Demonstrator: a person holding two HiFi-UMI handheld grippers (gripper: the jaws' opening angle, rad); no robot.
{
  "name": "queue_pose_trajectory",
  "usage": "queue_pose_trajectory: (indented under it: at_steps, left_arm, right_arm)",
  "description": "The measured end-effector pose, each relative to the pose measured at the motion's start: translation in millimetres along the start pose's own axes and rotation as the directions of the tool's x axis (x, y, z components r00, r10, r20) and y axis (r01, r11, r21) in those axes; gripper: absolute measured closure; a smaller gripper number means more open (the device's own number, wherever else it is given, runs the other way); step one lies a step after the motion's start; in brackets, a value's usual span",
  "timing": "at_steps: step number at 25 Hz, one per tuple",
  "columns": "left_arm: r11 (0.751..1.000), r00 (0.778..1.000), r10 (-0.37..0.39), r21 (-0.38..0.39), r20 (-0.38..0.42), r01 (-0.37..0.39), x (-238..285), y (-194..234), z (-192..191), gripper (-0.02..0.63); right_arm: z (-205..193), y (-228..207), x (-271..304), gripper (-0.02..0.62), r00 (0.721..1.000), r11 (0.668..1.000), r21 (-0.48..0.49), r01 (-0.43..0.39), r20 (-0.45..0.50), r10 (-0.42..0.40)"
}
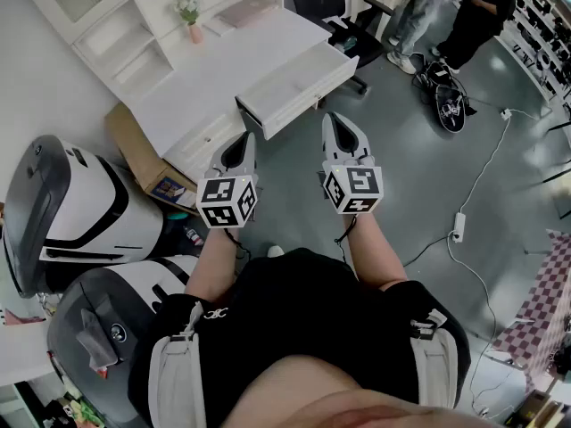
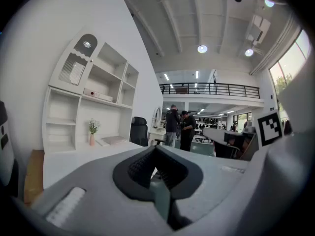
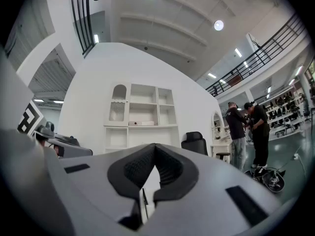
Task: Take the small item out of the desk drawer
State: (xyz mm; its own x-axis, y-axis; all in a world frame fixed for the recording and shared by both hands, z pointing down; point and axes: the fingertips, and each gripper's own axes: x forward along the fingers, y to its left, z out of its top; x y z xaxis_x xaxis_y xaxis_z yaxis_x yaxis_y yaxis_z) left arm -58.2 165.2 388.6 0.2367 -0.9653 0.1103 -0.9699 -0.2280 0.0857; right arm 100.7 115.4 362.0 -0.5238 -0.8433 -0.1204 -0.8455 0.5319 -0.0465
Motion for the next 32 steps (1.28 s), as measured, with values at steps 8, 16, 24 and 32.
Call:
queue_pose_trajectory:
  at_steps: [8,16,24,32]
  left_arm:
    - [1.000,1.000,-0.015,-0.010,0.008,0.015,-2,11,3,0.592]
    - [0.997,0.997,-0.073,-0.011,0.023,0.073,4,34,7,0.592]
    - [0.993,0.993,-0.117,-0.030,0.009,0.117,16,52,-1,0.592]
    - [0.993,0.993,-0.119,-0.016,-0.008,0.119,59,68,-3,0.592]
  right_arm:
    - [6,13,3,0.598,1.000,1.000,0.008,0.001,0.022,-0.001]
    - [1,33,18,0.598,0.999,0.999,-0.023,0.043,0.010,-0.042]
    - [-11,40,29,0.598,0.996,0.996,-0.034,0.081,-0.024,-0.082]
    - [-22,19,69,0.598,0.995,0.995,-0.020,0.099,-0.015,-0.099]
